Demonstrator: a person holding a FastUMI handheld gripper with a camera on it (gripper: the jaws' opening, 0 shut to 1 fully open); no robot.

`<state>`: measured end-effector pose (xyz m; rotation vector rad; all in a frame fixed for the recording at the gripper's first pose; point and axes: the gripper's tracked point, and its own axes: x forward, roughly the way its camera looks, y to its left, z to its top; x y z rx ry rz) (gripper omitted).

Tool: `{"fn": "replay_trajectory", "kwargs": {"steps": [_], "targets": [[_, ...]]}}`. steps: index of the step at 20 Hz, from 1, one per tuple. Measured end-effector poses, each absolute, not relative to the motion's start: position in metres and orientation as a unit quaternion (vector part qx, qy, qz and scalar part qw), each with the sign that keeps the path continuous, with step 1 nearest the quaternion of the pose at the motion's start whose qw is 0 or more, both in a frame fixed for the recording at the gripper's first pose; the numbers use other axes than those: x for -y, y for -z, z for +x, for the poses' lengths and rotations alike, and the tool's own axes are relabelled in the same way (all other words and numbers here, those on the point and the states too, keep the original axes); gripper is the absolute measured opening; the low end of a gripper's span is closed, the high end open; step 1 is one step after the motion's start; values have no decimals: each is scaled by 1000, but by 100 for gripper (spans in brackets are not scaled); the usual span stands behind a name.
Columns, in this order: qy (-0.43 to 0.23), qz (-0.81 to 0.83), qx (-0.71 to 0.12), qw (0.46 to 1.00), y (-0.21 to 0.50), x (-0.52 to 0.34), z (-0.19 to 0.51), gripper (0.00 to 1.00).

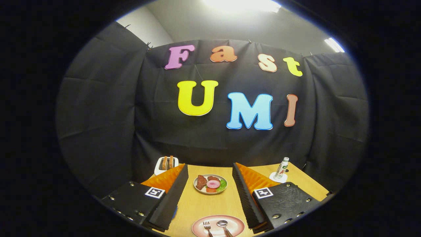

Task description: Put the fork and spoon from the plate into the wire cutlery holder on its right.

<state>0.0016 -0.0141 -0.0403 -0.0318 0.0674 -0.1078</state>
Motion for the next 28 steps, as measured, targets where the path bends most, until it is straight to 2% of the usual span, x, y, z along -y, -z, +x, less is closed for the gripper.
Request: {"fn": "replay_trajectory", "kwargs": {"steps": [11, 20, 28], "targets": [[62, -13, -77, 995, 66, 27, 11, 83], [83, -26, -210, 974, 146, 48, 8, 84], [96, -15, -348, 932, 235, 59, -8, 84]]}}
